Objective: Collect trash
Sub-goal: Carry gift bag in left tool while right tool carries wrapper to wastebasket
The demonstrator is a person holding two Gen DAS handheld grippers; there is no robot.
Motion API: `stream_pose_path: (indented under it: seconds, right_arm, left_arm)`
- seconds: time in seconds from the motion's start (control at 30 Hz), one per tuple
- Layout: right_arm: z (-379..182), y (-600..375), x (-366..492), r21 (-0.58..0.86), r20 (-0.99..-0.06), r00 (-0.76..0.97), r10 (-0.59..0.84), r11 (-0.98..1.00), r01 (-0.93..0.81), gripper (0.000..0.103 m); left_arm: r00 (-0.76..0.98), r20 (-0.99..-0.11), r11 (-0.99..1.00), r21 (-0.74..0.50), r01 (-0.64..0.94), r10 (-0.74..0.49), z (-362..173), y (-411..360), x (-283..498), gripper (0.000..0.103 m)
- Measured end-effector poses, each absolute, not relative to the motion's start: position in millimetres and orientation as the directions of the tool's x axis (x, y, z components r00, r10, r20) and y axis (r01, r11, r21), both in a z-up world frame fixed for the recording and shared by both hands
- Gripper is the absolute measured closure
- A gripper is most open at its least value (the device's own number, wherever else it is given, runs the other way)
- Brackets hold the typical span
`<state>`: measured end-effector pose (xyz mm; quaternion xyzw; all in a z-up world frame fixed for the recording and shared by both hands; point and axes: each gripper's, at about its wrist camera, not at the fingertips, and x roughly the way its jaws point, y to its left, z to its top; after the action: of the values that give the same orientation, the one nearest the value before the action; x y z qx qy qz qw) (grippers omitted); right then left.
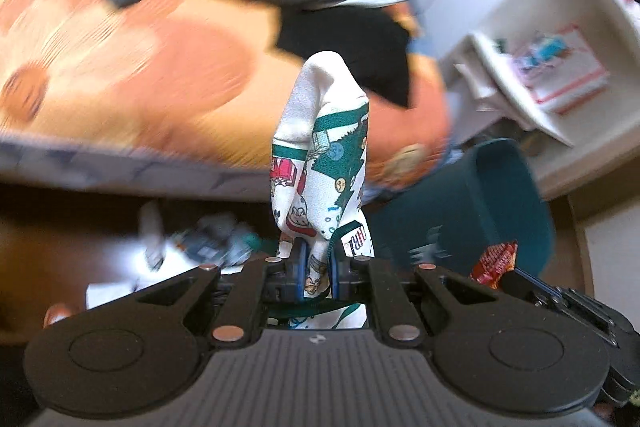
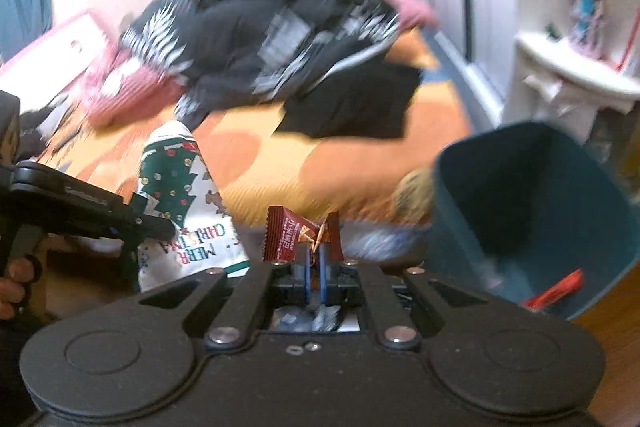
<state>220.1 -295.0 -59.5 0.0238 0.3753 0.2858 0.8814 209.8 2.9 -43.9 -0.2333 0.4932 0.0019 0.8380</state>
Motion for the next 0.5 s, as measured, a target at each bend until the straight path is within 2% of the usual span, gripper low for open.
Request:
stream_pose_path:
  seconds: [0.33, 0.5]
  right_arm:
    - [-50.3, -380.4, 260.0, 0.217, -0.623, 0.673, 0.398, 0.915, -0.340, 0.098]
    - [-65.8, -410.9, 281.3, 0.211, -0.650, 0.682, 0.335, 0.942, -0.261, 0.098]
  left_arm:
    - [0.582, -0.753, 0.922, -0.386, -0.012, -0.307, 28.1, -105.6, 291.3, 0.092]
    - [0.583, -0.738, 0.926, -0.370, 0.070, -0.339, 36.4, -160.8, 329.7, 0.092]
